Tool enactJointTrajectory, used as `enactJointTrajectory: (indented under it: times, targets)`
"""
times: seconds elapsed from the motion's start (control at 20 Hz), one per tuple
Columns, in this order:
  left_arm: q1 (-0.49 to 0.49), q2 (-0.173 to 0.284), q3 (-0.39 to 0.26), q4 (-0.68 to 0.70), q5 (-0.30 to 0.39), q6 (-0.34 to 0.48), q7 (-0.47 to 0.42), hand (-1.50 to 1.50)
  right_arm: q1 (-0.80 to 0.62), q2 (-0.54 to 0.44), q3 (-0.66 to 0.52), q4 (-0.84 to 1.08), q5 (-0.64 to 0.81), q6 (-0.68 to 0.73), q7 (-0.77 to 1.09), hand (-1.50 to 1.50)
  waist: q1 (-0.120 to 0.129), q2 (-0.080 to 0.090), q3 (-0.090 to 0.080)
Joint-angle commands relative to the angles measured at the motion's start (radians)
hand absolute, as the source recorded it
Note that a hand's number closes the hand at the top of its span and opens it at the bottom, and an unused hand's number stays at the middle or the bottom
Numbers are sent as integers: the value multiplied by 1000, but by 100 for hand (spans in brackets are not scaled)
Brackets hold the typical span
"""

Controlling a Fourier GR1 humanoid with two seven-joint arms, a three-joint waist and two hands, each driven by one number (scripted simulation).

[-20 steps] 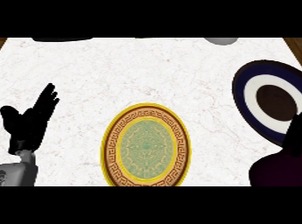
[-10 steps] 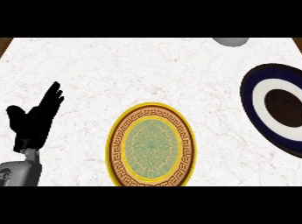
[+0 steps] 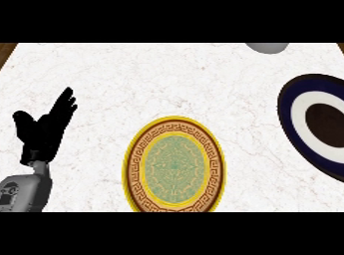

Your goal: Pick the eggplant from the plate and place it in the plate

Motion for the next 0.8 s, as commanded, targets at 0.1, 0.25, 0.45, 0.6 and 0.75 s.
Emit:
enactJointTrajectory:
  times: [0.1,0.25,0.45,0.6,0.75]
  targets:
    - [3,-3,-17,-46,-8,-7,25,0,-84,-55,118,278,174,-5,-167,150,18,3,1]
    - [37,-11,-19,-22,-23,-2,-28,0,-140,-66,64,470,59,141,-146,150,21,5,1]
    - [31,10,7,-14,-2,-30,-20,0,-233,-77,139,656,163,130,-363,-150,20,5,1]
    - [22,-56,-30,20,-48,29,-40,0,-271,-99,97,713,136,141,-472,-150,5,2,1]
    - [-10,-36,-22,27,-45,18,-22,0,-311,-74,26,702,59,120,-528,-150,3,1,1]
